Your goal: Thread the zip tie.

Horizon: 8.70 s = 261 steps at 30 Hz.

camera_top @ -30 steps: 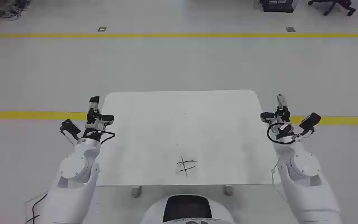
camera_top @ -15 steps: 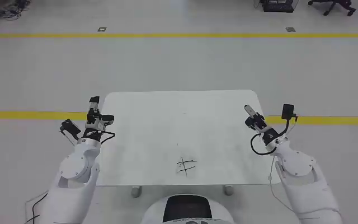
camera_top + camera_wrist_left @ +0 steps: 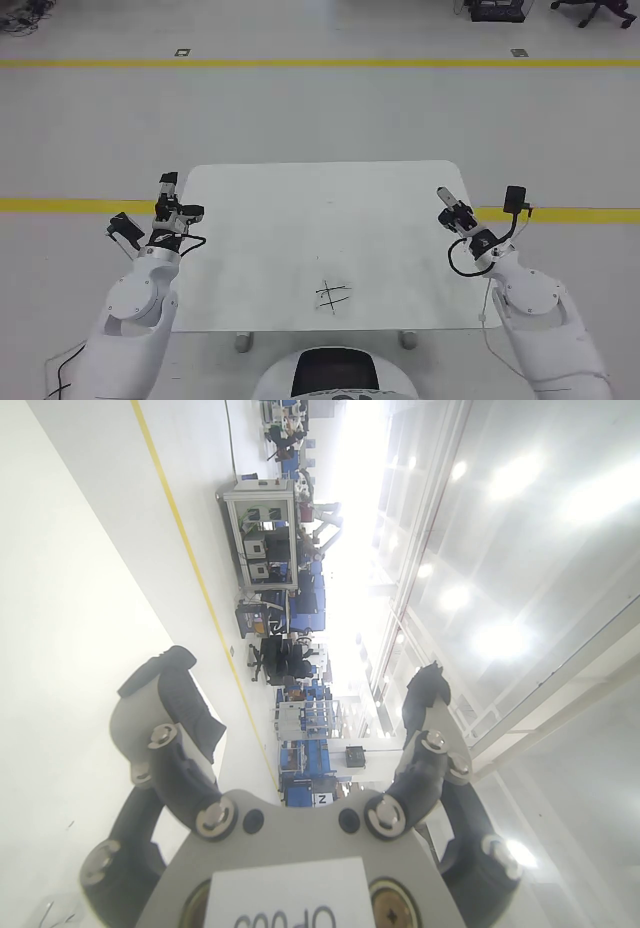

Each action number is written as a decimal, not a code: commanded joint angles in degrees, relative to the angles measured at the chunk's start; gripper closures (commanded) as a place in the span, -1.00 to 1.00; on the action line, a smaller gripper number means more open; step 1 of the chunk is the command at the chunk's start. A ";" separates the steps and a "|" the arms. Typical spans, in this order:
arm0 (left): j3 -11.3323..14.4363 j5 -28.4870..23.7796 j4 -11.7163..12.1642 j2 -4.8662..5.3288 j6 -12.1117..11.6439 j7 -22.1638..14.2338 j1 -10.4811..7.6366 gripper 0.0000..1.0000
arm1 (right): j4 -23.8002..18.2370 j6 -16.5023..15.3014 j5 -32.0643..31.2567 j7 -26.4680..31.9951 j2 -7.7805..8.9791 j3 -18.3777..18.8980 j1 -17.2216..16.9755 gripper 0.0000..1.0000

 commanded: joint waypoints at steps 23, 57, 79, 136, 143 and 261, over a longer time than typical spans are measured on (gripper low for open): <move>0.00 0.00 0.00 0.00 0.00 0.00 0.00 -1.00 | 1.88 -1.12 -24.46 8.69 0.41 -9.25 7.76 -1.00; 0.00 0.00 0.00 0.00 0.00 0.00 0.00 -1.00 | 1.55 -14.95 -52.65 23.88 1.35 -21.49 17.12 -1.00; 0.00 0.00 0.00 0.00 0.00 0.00 0.00 -1.00 | -1.18 -14.95 -58.98 28.70 2.08 -26.79 20.83 -1.00; 0.00 0.00 0.00 0.00 0.00 0.00 0.00 -1.00 | 19.63 -14.95 -42.47 44.09 -3.15 -71.37 55.82 -1.00; 0.00 0.00 0.00 0.00 0.00 0.00 0.00 -1.00 | 21.49 -14.95 -40.37 45.15 -4.49 -74.98 58.13 -1.00; 0.00 0.00 0.00 0.00 0.00 0.00 0.00 -1.00 | 29.72 -14.95 -44.49 40.46 -10.30 -79.04 52.57 0.24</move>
